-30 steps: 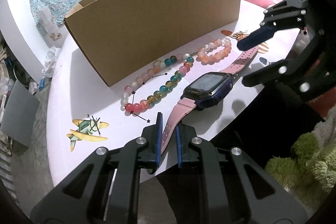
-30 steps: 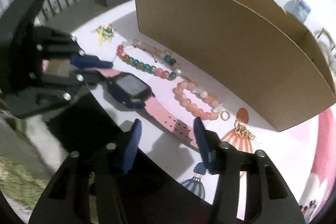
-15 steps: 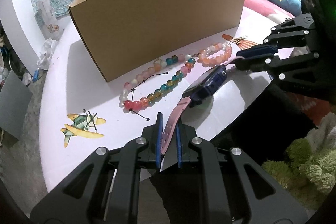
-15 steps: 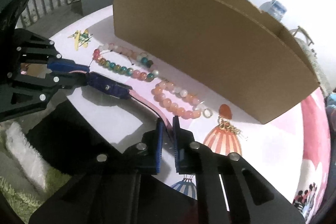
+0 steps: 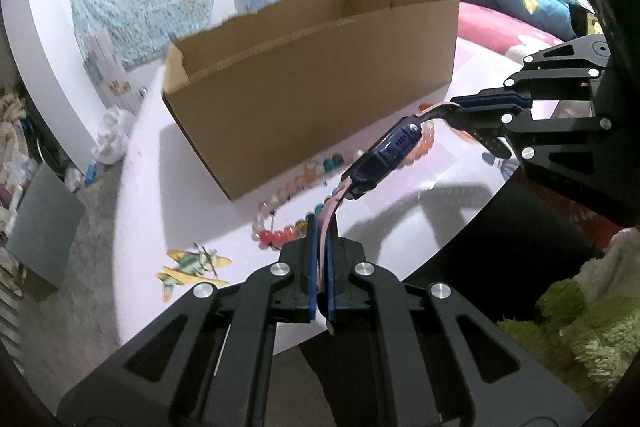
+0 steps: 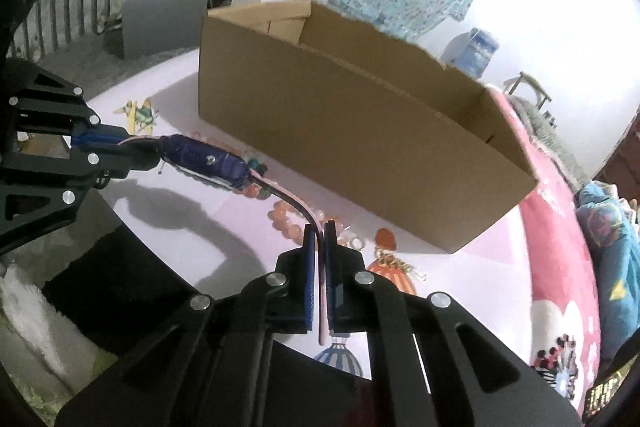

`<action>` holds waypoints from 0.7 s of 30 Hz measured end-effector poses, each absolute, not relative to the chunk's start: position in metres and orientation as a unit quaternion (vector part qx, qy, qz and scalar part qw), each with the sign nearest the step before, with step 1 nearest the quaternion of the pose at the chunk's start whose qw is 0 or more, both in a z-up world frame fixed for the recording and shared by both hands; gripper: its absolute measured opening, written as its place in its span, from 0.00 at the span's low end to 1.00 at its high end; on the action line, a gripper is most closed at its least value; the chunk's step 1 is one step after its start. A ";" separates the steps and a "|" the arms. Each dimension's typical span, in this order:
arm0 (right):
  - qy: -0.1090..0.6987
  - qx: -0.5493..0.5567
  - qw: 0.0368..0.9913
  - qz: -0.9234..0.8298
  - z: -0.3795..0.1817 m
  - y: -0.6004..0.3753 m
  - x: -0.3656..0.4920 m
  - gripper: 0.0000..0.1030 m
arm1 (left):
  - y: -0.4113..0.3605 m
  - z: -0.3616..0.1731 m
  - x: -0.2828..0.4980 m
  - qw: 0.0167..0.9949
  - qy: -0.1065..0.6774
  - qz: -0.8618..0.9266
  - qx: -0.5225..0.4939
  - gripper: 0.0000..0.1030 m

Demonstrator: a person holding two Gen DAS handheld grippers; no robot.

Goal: Organize jewelry
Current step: 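Lift the smartwatch with both tools and carry it over the box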

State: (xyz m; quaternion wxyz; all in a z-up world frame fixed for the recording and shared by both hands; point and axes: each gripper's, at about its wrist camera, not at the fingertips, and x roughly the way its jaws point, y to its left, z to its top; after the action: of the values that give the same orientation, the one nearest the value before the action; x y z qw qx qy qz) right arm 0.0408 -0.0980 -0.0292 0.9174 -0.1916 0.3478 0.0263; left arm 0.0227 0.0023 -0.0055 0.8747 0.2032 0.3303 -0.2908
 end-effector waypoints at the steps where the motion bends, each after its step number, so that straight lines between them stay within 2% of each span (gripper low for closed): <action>1: 0.340 -0.196 0.919 0.022 -0.024 -0.097 0.037 0.04 | 0.002 -0.001 0.020 0.877 0.325 -0.290 0.204 0.03; 9: 0.236 -0.218 0.947 -0.010 0.045 -0.101 0.021 0.04 | -0.002 0.069 0.007 0.908 0.239 -0.279 0.200 0.03; 14: 0.185 -0.233 0.955 -0.007 0.098 -0.112 0.051 0.04 | -0.008 0.120 0.044 0.917 0.209 -0.292 0.173 0.03; 18: 0.236 -0.205 0.949 0.031 0.126 -0.138 0.115 0.04 | -0.023 0.138 0.100 0.906 0.249 -0.306 0.150 0.03; 21: 0.316 -0.174 0.931 0.062 0.124 -0.161 0.175 0.04 | -0.037 0.132 0.168 0.875 0.341 -0.320 0.127 0.03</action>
State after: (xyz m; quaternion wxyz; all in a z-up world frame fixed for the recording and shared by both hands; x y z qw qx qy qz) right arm 0.1748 -0.1614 0.1240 0.9305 -0.1744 0.3160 0.0617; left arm 0.1676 -0.0371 0.1320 0.8745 0.1271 0.3411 -0.3205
